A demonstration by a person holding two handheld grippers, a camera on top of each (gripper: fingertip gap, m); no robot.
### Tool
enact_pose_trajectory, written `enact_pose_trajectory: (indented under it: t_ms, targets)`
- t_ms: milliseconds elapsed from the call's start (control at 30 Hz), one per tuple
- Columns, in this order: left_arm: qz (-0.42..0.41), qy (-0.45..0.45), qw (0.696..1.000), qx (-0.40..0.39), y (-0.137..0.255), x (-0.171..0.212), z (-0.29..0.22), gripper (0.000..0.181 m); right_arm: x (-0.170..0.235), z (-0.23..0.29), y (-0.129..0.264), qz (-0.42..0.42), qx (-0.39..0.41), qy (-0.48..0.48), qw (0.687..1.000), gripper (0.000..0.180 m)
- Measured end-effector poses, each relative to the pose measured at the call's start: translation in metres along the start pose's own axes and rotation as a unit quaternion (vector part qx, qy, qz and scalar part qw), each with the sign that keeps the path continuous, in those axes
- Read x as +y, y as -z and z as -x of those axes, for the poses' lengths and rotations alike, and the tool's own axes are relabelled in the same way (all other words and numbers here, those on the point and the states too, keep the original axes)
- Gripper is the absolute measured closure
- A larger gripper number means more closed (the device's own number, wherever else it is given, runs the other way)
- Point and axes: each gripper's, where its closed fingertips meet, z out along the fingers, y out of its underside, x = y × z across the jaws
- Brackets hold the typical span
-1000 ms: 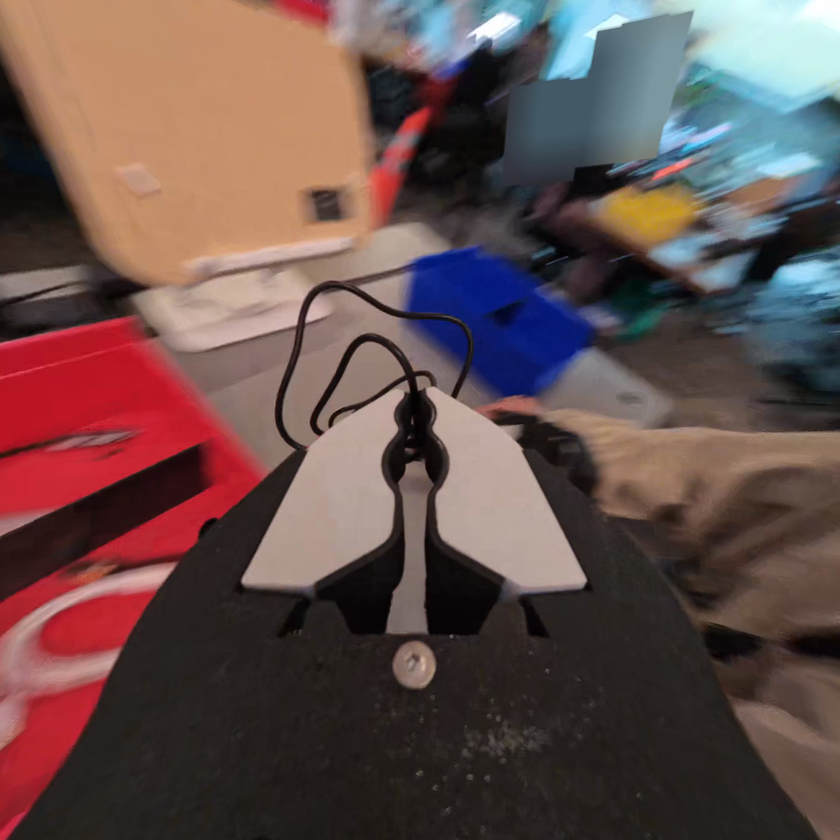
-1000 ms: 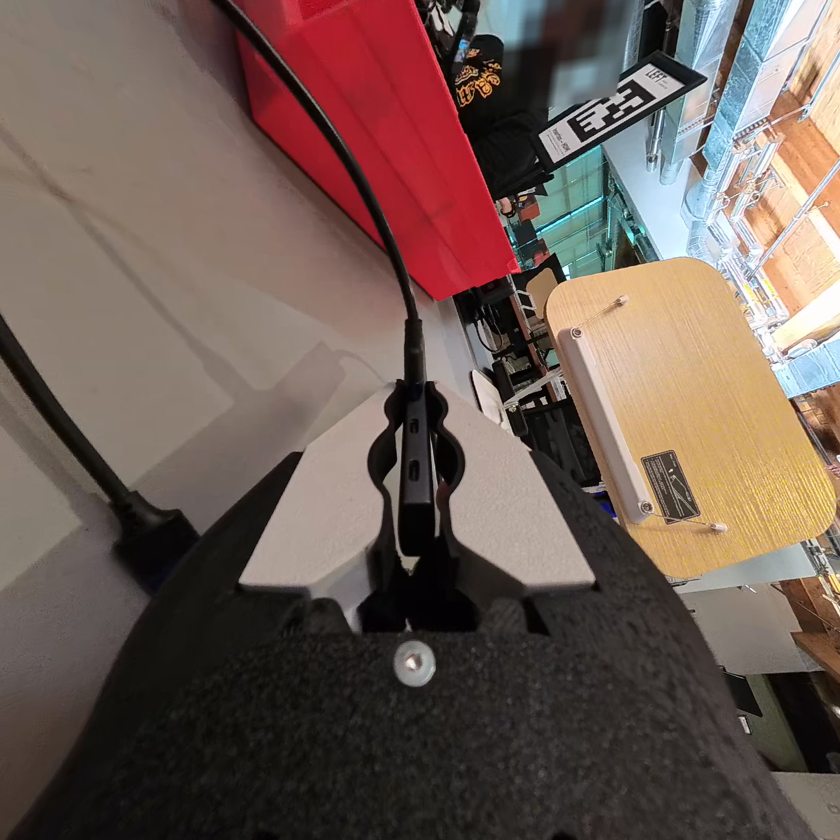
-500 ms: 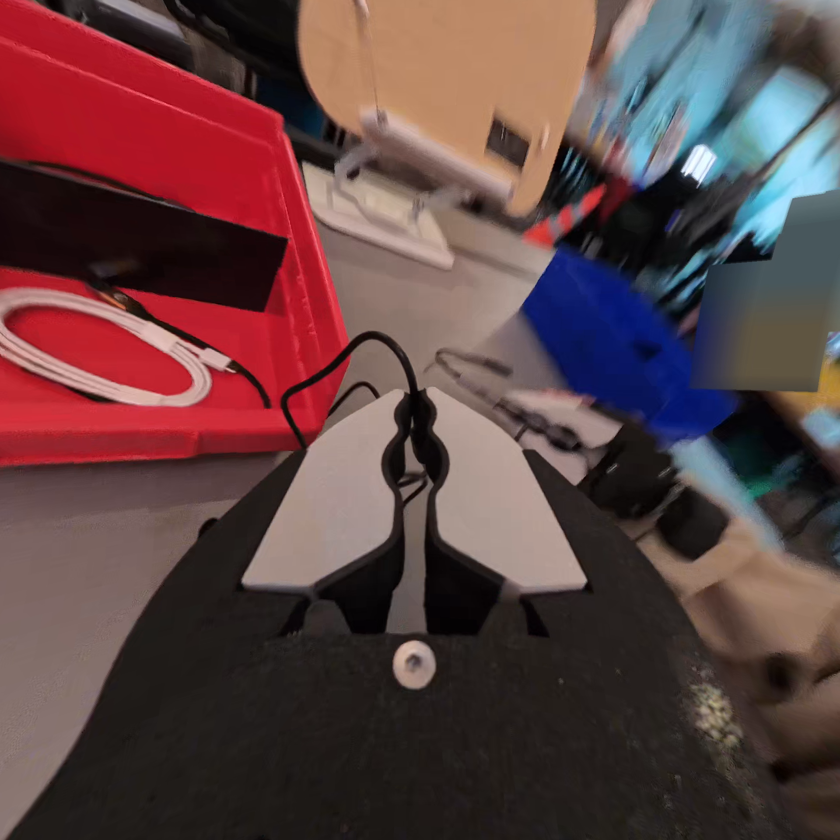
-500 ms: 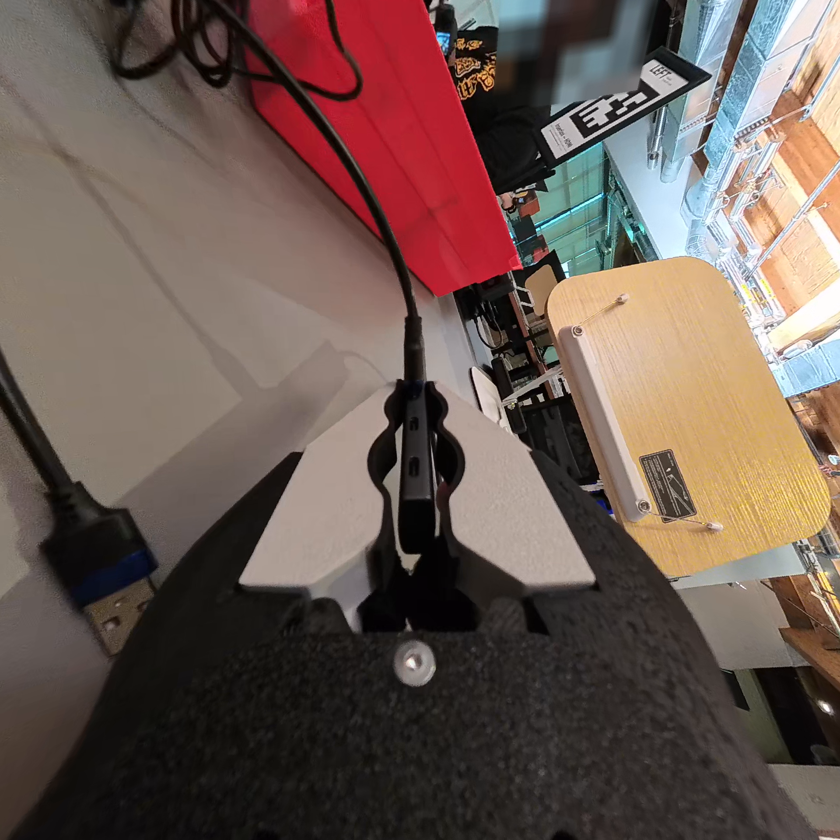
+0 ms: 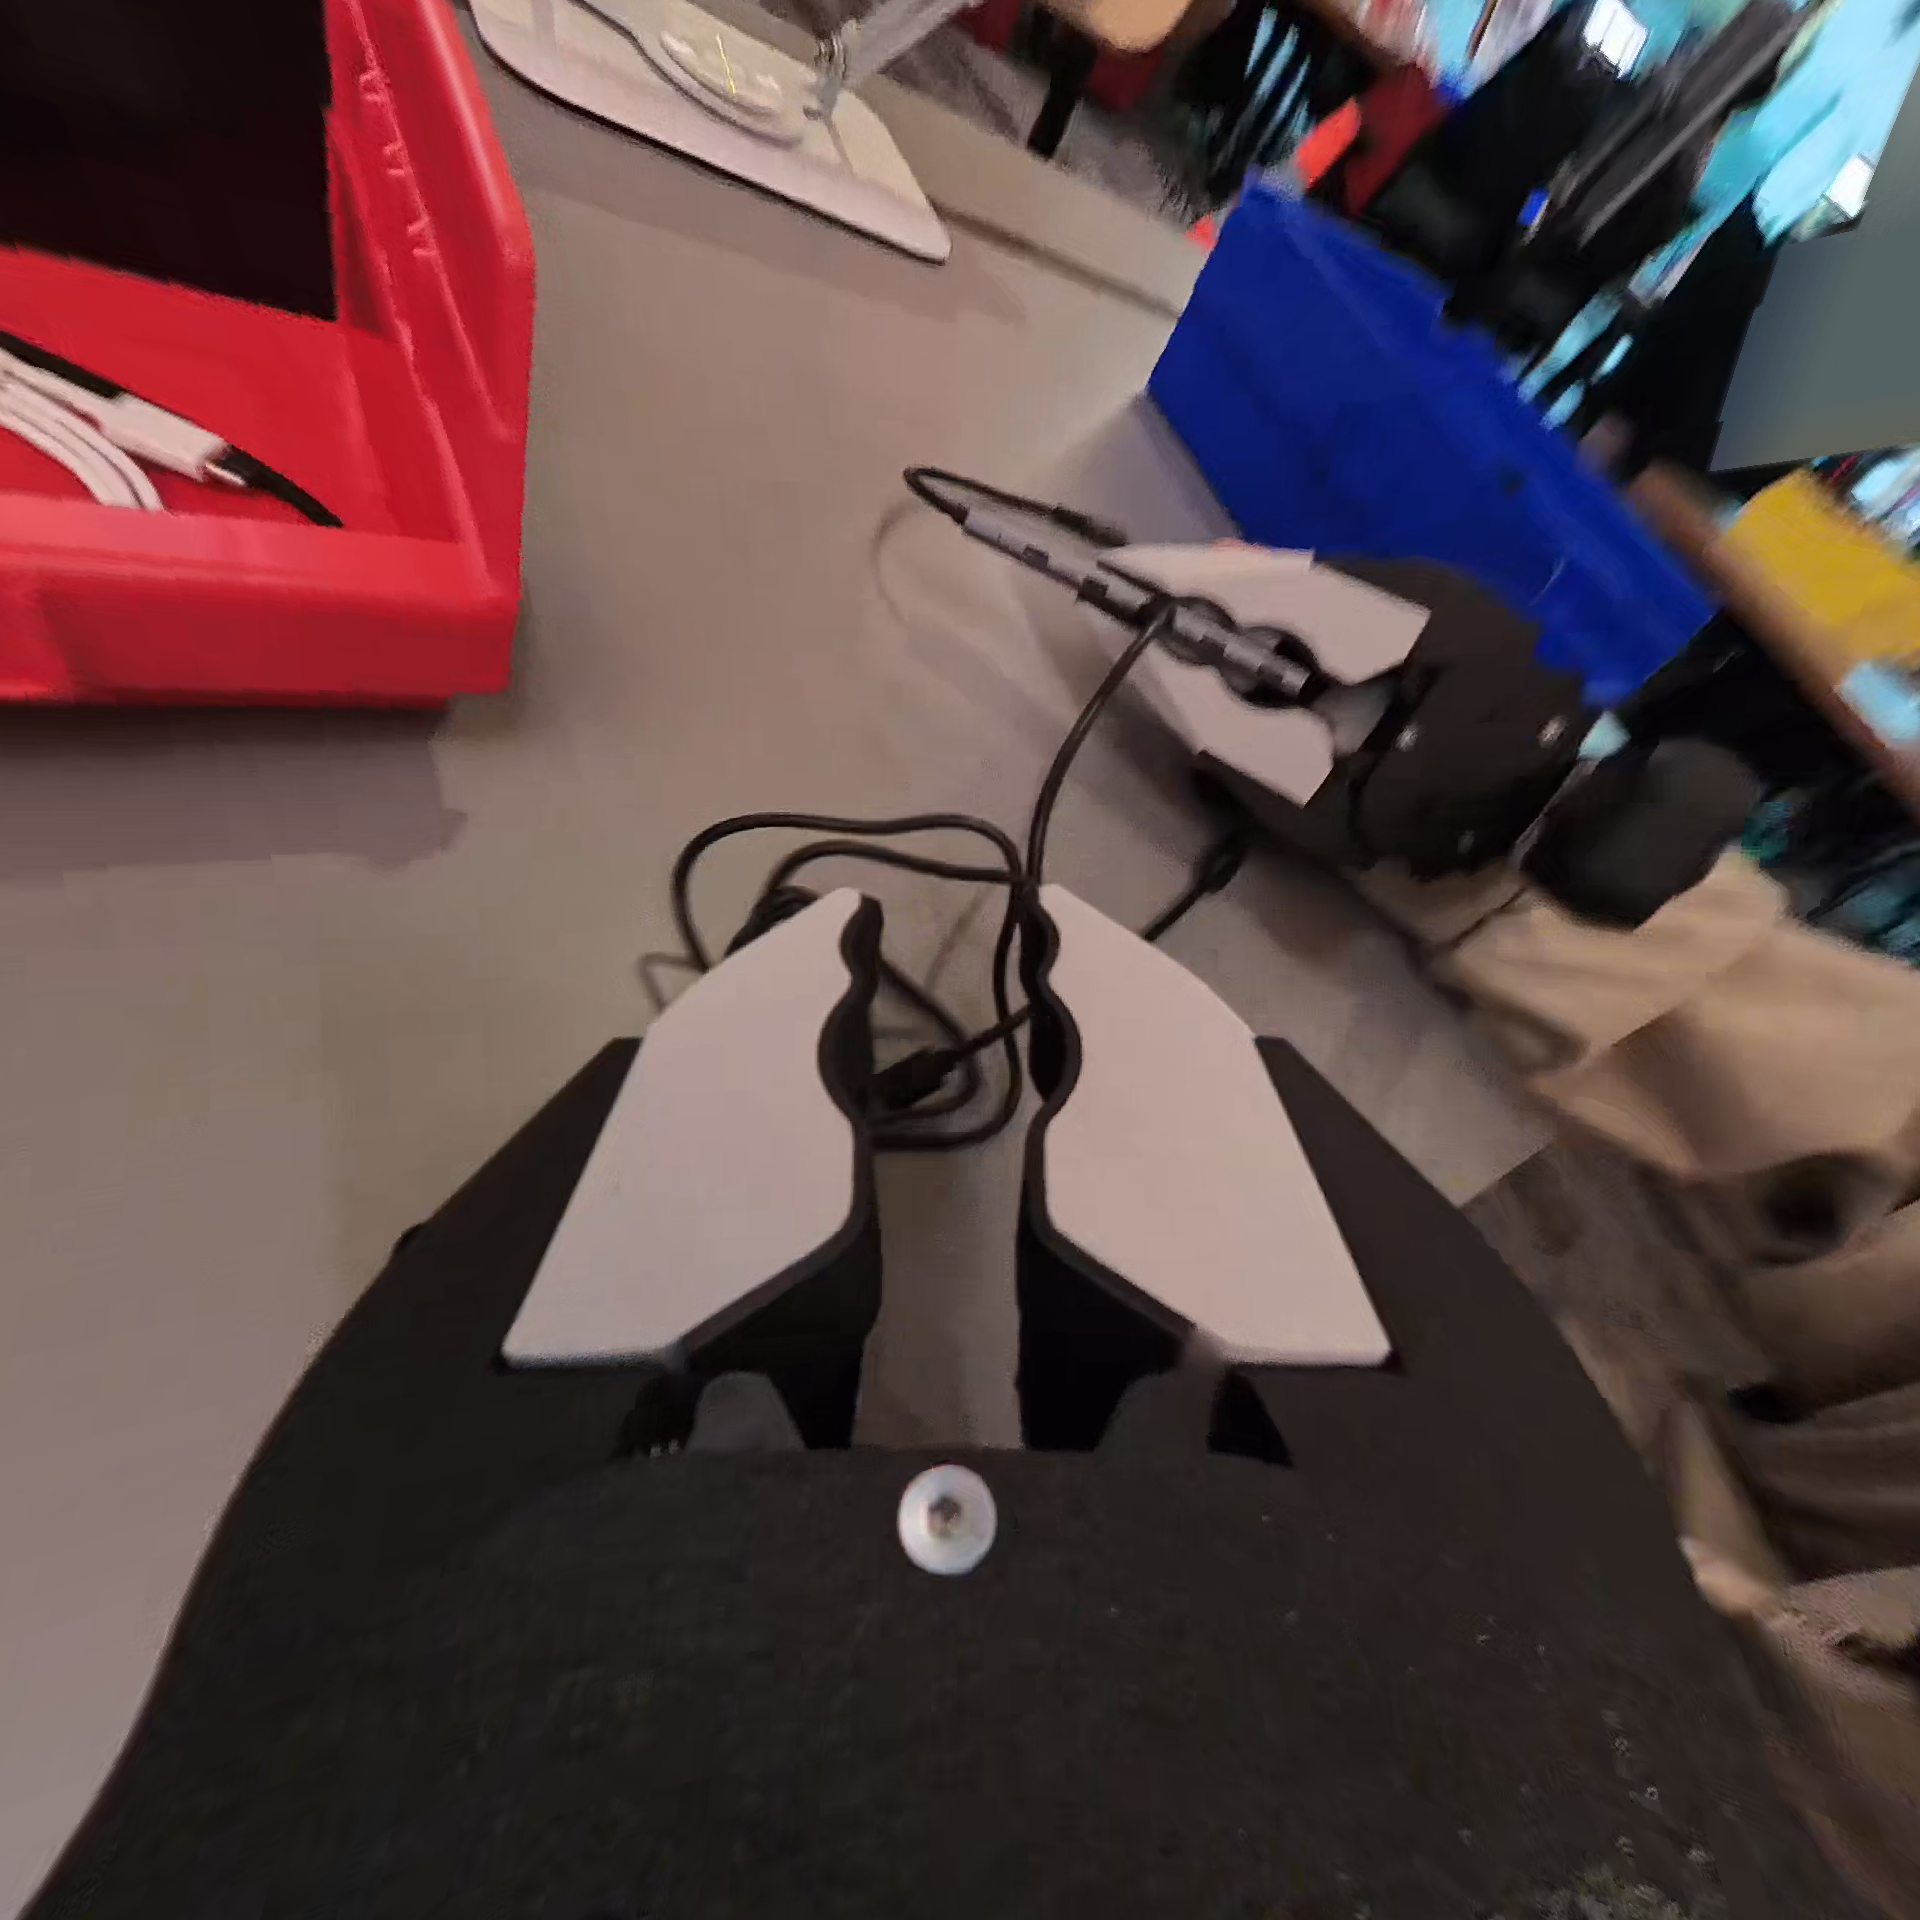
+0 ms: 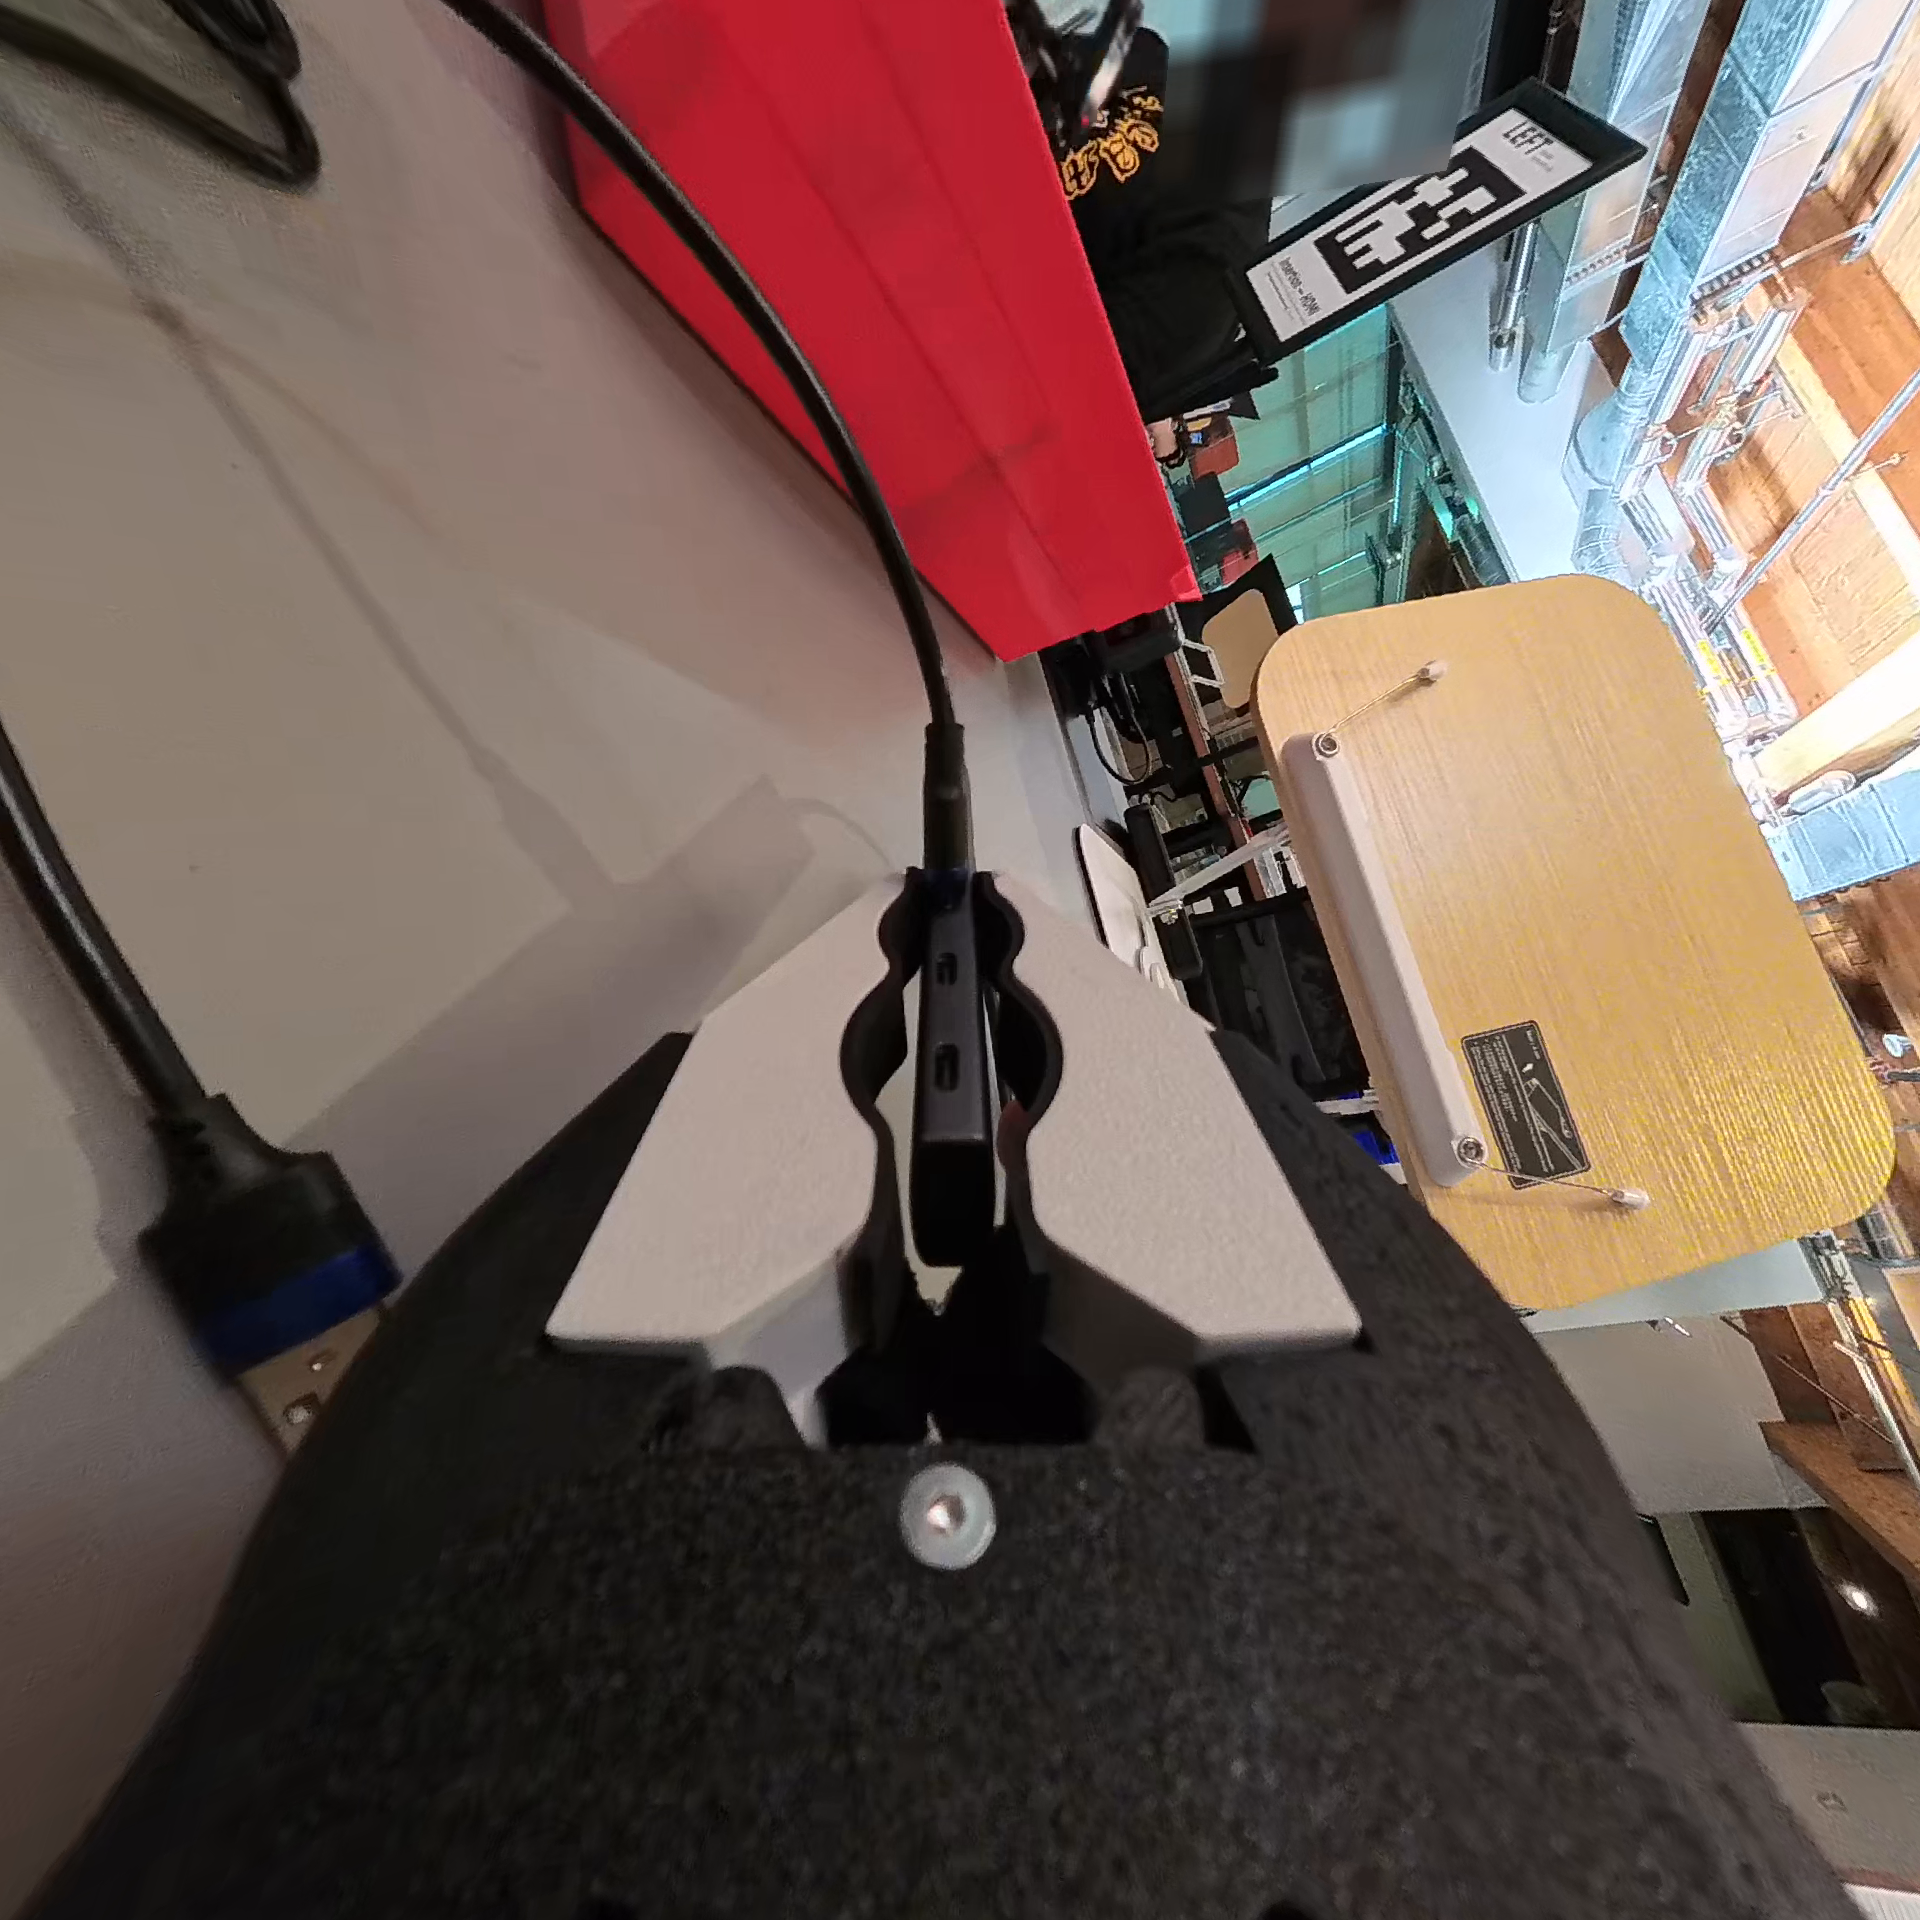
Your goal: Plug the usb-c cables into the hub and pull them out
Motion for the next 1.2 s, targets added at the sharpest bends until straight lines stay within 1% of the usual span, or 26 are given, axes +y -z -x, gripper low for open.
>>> enact_pose_trajectory:
  t_ms: [100,133,167,200,233,267,333,400,467,533,600,667,733,800,833,867,933,1033,1067,1100,1133,1200]
  targets:
    - [0.039,-0.119,0.991,-0.038,0.013,0.002,0.010,0.145,0.000,0.000,0.000,0.000,-0.002,0.000,1.000,0.171]
    - [0.062,-0.166,0.984,-0.032,0.017,0.003,0.010,0.147,0.000,0.000,0.000,0.000,-0.002,0.001,1.000,0.171]
    - [0.085,-0.212,0.973,-0.016,0.020,0.004,0.009,0.145,0.000,0.001,0.000,0.000,-0.003,0.001,1.000,0.171]
    - [0.113,-0.260,0.959,0.010,0.023,0.007,0.007,0.139,0.000,0.001,-0.001,0.000,-0.003,0.001,1.000,0.171]
    - [0.147,-0.308,0.939,0.036,0.025,0.012,0.004,0.138,0.000,0.001,-0.001,0.000,-0.004,0.001,1.000,0.171]
    - [0.178,-0.351,0.918,0.053,0.027,0.015,0.003,0.141,0.000,0.002,-0.001,0.000,-0.005,0.001,1.000,0.171]
    - [0.227,-0.417,0.876,0.085,0.026,0.019,-0.002,0.141,0.000,0.002,-0.002,0.000,-0.007,0.003,1.000,0.171]
    - [0.277,-0.454,0.837,0.126,0.022,0.021,-0.013,0.142,0.000,0.003,-0.002,0.000,-0.008,0.003,1.000,0.171]
    - [0.326,-0.472,0.803,0.160,0.015,0.021,-0.023,0.145,0.001,0.003,-0.002,0.000,-0.009,0.002,1.000,0.171]
    - [0.387,-0.473,0.769,0.190,0.009,0.023,-0.030,0.148,0.001,0.003,-0.003,0.000,-0.010,0.002,1.000,0.171]
    - [0.468,-0.461,0.725,0.209,0.008,0.032,-0.029,0.150,0.001,0.003,-0.003,0.000,-0.011,0.003,1.000,0.171]
    - [0.532,-0.473,0.680,0.176,0.005,0.039,-0.015,0.150,0.001,0.004,-0.002,0.001,-0.011,0.003,1.000,0.171]
    - [0.563,-0.491,0.649,0.142,0.001,0.045,-0.002,0.149,0.001,0.003,-0.002,0.001,-0.010,0.002,1.000,0.171]
    - [0.574,-0.495,0.641,0.120,-0.004,0.050,0.005,0.149,0.002,0.003,-0.001,0.001,-0.011,0.002,1.000,0.171]
    - [0.575,-0.495,0.641,0.116,-0.007,0.053,0.005,0.153,0.002,0.003,-0.001,0.002,-0.012,0.001,1.000,0.171]
    - [0.574,-0.492,0.644,0.118,-0.010,0.056,0.003,0.159,0.003,0.003,0.000,0.001,-0.012,0.001,1.000,0.171]
    - [0.578,-0.485,0.645,0.120,-0.012,0.061,0.000,0.178,0.003,0.003,0.000,0.001,-0.013,-0.002,1.000,0.171]
    - [0.578,-0.503,0.635,0.101,-0.012,0.060,0.005,0.178,0.004,0.003,0.000,0.001,-0.013,-0.002,1.000,0.171]
    - [0.570,-0.503,0.641,0.103,-0.012,0.057,0.003,0.178,0.004,0.004,0.000,0.002,-0.014,-0.002,1.000,0.171]
    - [0.556,-0.497,0.657,0.109,-0.012,0.052,-0.002,0.179,0.003,0.004,0.000,0.002,-0.015,-0.001,1.000,0.171]
    - [0.537,-0.486,0.679,0.118,-0.012,0.044,-0.008,0.179,0.003,0.003,0.000,0.001,-0.013,-0.001,1.000,0.171]
    - [0.477,-0.455,0.737,0.146,-0.013,0.022,-0.024,0.179,0.003,0.002,0.000,0.000,-0.010,-0.003,1.000,0.171]
